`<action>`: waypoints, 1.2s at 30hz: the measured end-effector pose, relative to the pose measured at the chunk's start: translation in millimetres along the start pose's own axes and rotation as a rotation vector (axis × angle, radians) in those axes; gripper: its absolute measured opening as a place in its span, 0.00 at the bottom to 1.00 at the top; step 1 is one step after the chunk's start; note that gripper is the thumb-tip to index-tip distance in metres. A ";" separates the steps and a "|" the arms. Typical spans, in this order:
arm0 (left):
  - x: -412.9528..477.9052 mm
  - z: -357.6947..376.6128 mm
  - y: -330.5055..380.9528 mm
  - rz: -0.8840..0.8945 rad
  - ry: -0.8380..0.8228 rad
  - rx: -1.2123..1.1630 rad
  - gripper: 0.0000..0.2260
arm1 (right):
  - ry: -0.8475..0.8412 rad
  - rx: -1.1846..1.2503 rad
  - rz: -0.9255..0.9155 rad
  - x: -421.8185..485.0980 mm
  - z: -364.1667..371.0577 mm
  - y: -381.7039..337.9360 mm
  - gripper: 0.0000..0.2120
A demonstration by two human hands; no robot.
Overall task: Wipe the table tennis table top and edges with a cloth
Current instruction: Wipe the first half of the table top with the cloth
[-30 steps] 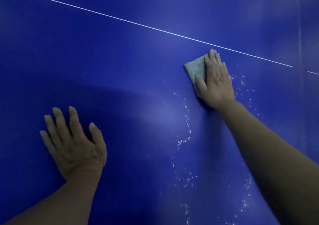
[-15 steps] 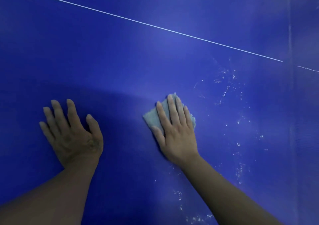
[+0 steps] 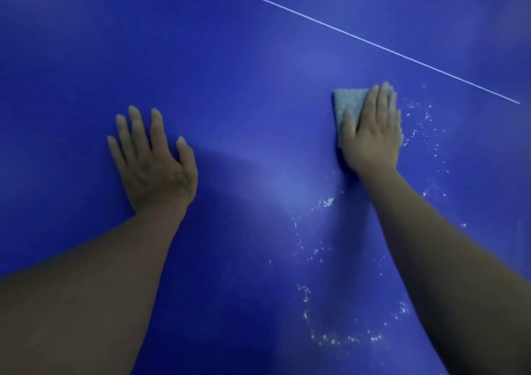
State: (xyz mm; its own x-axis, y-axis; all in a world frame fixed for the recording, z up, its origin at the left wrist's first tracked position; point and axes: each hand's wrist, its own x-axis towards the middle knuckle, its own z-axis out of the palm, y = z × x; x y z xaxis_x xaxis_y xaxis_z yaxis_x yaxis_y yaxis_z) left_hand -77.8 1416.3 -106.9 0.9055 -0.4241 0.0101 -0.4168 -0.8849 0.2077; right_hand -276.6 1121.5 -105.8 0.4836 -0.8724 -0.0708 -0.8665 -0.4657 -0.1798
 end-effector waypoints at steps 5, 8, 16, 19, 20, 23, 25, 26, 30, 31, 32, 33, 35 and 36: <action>-20.5 -13.4 -2.4 0.021 -0.081 -0.026 0.29 | -0.001 0.020 0.107 -124.3 -4.1 11.9 0.34; -80.8 -20.7 -22.4 0.036 -0.119 -0.004 0.30 | -0.061 0.018 0.156 -150.6 -4.5 10.4 0.35; -133.1 -18.5 -38.8 -0.038 -0.151 0.020 0.30 | 0.003 0.071 0.237 -48.8 6.8 -37.0 0.36; -134.6 -17.5 -40.9 -0.040 -0.158 0.023 0.30 | 0.003 0.053 0.115 -14.2 16.7 -80.2 0.36; -134.6 -16.6 -41.1 -0.039 -0.159 0.032 0.31 | 0.004 0.044 0.053 -9.4 20.0 -94.1 0.36; -134.1 -14.6 -41.2 -0.045 -0.156 0.036 0.31 | 0.021 0.042 -0.159 -23.4 26.4 -118.3 0.35; -134.5 -14.5 -41.2 -0.046 -0.146 0.034 0.31 | 0.028 0.046 -0.308 -58.1 26.8 -112.1 0.34; -135.0 -14.8 -41.3 -0.048 -0.143 0.029 0.31 | 0.018 0.052 -0.381 -82.3 26.6 -102.6 0.33; -134.9 -16.7 -39.7 -0.056 -0.139 0.012 0.31 | -0.072 0.053 -0.575 -190.6 25.8 -52.9 0.34; -134.7 -17.0 -39.9 -0.056 -0.136 0.012 0.31 | -0.095 0.049 -0.596 -210.0 25.5 -42.5 0.34; -134.6 -17.2 -39.8 -0.055 -0.130 0.010 0.30 | -0.109 0.050 -0.607 -223.0 25.4 -34.5 0.35; -134.4 -17.2 -39.2 -0.053 -0.123 0.008 0.30 | -0.117 0.051 -0.615 -228.6 25.4 -29.1 0.35; -133.7 -16.9 -38.1 -0.055 -0.118 0.010 0.30 | -0.105 0.033 -0.614 -220.2 25.7 -28.5 0.35; -133.5 -16.5 -38.1 -0.057 -0.120 0.010 0.30 | -0.087 0.016 -0.591 -209.8 25.8 -33.0 0.35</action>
State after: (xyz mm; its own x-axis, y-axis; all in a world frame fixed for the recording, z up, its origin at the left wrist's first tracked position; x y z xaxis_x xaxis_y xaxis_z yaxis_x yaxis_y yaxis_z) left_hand -181.5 1509.8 -100.0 0.9120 -0.3927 -0.1185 -0.3665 -0.9098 0.1946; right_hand -346.3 1323.7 -110.3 0.8921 -0.4506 -0.0340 -0.4459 -0.8657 -0.2276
